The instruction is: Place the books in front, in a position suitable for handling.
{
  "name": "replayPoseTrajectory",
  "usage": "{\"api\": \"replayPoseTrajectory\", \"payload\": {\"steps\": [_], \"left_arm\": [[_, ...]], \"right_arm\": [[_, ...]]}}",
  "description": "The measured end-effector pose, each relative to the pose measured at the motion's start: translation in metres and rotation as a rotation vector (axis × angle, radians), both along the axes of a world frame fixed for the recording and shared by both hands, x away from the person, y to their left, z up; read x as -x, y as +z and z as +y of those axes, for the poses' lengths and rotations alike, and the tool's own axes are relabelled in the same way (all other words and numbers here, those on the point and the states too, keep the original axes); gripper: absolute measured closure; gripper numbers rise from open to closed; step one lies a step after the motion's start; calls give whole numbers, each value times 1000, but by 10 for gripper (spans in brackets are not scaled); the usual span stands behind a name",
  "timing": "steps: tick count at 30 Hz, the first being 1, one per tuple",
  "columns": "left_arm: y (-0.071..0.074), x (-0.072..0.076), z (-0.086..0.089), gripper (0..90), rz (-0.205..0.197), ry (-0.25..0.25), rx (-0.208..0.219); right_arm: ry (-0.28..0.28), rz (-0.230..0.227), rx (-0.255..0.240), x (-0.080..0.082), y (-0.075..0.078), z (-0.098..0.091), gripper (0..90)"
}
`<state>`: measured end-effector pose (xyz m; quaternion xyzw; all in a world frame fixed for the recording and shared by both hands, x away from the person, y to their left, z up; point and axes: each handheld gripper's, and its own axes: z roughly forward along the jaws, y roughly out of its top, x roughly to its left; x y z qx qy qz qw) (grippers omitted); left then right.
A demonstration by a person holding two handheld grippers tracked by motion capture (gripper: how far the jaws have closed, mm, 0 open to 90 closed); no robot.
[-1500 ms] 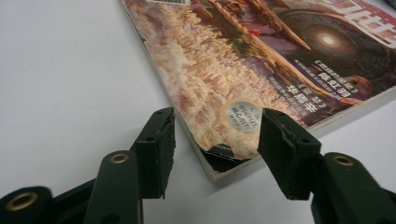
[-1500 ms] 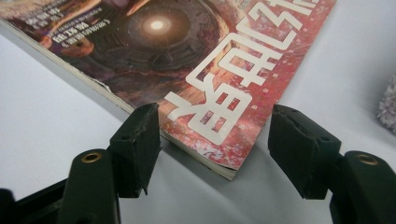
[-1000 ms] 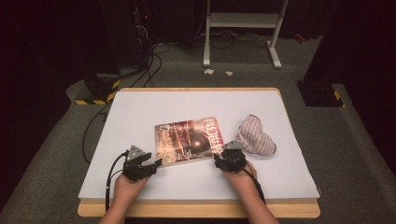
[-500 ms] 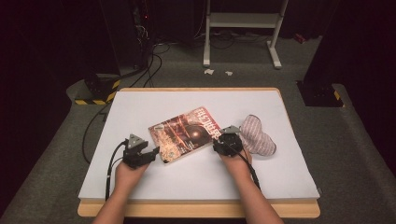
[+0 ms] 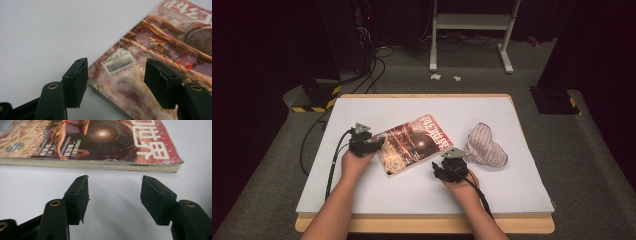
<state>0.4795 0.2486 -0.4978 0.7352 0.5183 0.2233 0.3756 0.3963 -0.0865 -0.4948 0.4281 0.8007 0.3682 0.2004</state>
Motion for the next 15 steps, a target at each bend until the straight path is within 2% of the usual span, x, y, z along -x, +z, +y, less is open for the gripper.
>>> {"api": "replayPoseTrajectory", "payload": {"steps": [2, 4, 5, 7, 9, 10, 15], "left_arm": [[-2, -6, -1, 355, 12, -3, -12], [-3, -11, 1, 357, 15, 6, 2], [-3, -13, 1, 356, 29, 9, -4], [-4, -18, 2, 336, 47, -4, -5], [-5, -20, 3, 330, 60, -9, 12], [-5, -21, 4, 343, 66, -12, 24], [-3, -13, 1, 364, 76, -21, 11]], "right_arm": [[5, 6, 0, 2, -2, 0, 394], [8, 8, -3, 2, -3, 0, 394], [9, 12, -4, 3, -3, 0, 394], [13, 11, -2, 4, -4, 0, 394], [16, 13, -1, 4, -4, 0, 394], [16, 14, -3, 4, -4, 0, 394], [13, 8, -6, 4, -3, -2, 393]]}}
